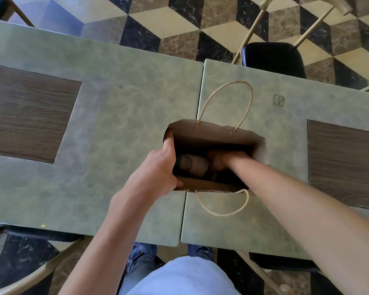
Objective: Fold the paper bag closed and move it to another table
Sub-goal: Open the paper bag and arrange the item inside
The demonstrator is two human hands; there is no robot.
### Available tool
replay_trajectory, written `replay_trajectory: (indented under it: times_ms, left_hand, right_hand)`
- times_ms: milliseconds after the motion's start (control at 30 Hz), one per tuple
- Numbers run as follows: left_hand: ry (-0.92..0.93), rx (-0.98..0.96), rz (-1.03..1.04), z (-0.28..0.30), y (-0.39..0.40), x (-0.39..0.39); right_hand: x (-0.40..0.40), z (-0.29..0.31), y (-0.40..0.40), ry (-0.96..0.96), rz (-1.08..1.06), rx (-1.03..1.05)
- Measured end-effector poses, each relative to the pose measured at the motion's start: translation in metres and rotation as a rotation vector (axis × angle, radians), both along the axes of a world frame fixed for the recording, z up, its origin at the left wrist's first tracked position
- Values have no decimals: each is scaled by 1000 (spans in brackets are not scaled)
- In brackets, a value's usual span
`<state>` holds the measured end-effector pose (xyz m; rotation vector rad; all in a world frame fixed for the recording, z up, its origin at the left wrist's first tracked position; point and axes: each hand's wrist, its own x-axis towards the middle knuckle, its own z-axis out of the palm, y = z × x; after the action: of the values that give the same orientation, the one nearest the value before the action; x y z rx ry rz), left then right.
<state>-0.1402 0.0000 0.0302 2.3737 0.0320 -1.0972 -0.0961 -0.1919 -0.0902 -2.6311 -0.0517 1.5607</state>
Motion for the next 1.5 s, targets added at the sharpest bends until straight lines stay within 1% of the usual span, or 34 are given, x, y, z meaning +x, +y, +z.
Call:
replay_trajectory:
  times_ms: [133, 267, 300, 400, 500, 600, 700, 867, 1133, 1233, 1367, 1500]
  left_hand:
    - [5, 3, -7, 1, -3, 0]
    - [12, -1, -11, 1, -5, 0]
    - [16, -3, -13, 1, -6, -1]
    - [21, -14, -22, 2, -10, -3]
    - [26, -21, -32, 2, -14, -4]
    - [27, -16, -38, 3, -18, -4]
    - [14, -23, -40, 3, -22, -4]
    - [-4, -18, -45, 0, -24, -6]
    - [15, -4, -23, -3, -23, -7]
    - [-13, -19, -1, -4, -23, -8]
    - [-33, -37, 27, -7, -25, -10]
    - [-41, -29, 32, -10, -26, -10]
  right_hand:
    - [6, 4, -1, 55, -14, 3]
    - [11, 15, -4, 87, -110, 21]
    - [12, 19, -6, 101, -159, 42]
    - [15, 27, -13, 201, -446, 137]
    - [17, 30, -18, 262, -659, 145]
    - [17, 30, -20, 439, -899, 167]
    - [13, 27, -23, 540, -1012, 195]
    - [9, 14, -26, 570, -1083, 229]
    - [9, 13, -24, 591, -1042, 223]
    - [9, 19, -24, 543, -1006, 197]
    - [11, 30, -25, 463, -1047, 208]
    - [10, 41, -30, 433, -1061, 224]
